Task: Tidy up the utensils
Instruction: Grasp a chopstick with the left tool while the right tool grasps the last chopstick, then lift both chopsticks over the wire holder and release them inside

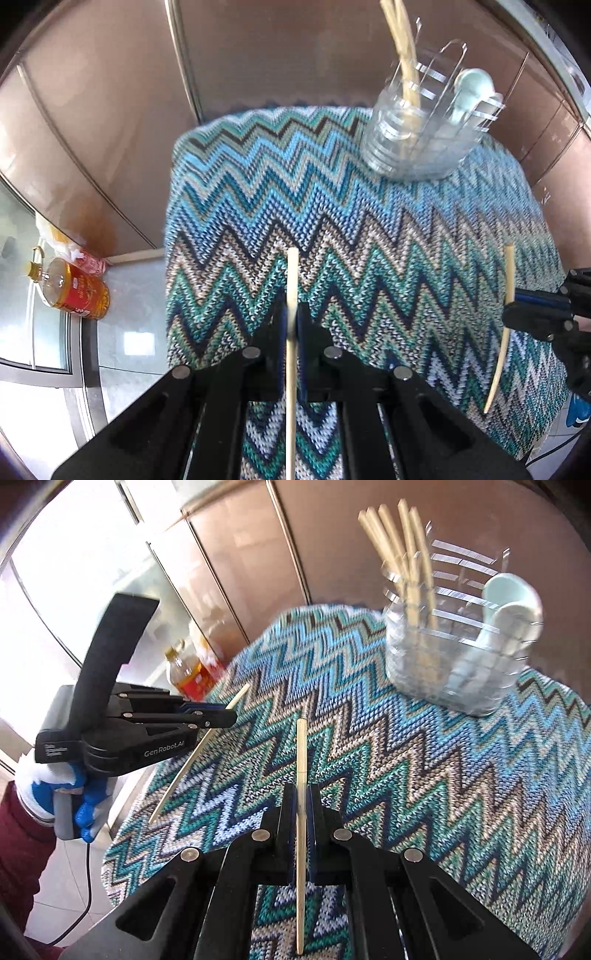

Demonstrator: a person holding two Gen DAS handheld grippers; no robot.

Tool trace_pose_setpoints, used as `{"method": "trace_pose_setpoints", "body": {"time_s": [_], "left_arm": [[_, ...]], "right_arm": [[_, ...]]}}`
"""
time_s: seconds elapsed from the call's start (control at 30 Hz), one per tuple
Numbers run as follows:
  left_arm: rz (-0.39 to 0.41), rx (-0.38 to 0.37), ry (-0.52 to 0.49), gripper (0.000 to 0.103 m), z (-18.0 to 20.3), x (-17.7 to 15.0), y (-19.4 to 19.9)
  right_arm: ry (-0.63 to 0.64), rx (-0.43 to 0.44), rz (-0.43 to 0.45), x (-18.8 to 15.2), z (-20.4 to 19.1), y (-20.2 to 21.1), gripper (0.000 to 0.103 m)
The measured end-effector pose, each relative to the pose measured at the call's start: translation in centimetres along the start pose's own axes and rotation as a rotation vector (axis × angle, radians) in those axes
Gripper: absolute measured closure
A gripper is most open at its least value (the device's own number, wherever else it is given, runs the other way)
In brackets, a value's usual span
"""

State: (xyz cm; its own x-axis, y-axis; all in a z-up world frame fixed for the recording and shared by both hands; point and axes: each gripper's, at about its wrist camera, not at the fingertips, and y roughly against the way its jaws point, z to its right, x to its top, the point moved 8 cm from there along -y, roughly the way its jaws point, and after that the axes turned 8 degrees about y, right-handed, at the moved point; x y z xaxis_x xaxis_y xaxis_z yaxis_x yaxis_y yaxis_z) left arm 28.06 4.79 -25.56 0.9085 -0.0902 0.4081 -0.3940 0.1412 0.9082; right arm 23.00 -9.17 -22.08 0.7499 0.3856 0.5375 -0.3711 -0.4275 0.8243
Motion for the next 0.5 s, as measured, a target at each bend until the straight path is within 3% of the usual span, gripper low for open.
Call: {"method": "trace_pose_setpoints", "body": {"time_s": [0.3, 0.5], "left_arm": [[0.105, -0.030, 0.060, 0.099, -1.4, -0.3, 5.4], [0.183, -0.076, 0.074, 0.099, -1.4, 0.7, 8.7]], "right_arm": [[-0.013, 0.009, 0.152, -0.8, -0.2, 5.8, 0.098], [-0.020, -0.012, 0.239, 0.7, -0.4, 8.6, 0.098]]}}
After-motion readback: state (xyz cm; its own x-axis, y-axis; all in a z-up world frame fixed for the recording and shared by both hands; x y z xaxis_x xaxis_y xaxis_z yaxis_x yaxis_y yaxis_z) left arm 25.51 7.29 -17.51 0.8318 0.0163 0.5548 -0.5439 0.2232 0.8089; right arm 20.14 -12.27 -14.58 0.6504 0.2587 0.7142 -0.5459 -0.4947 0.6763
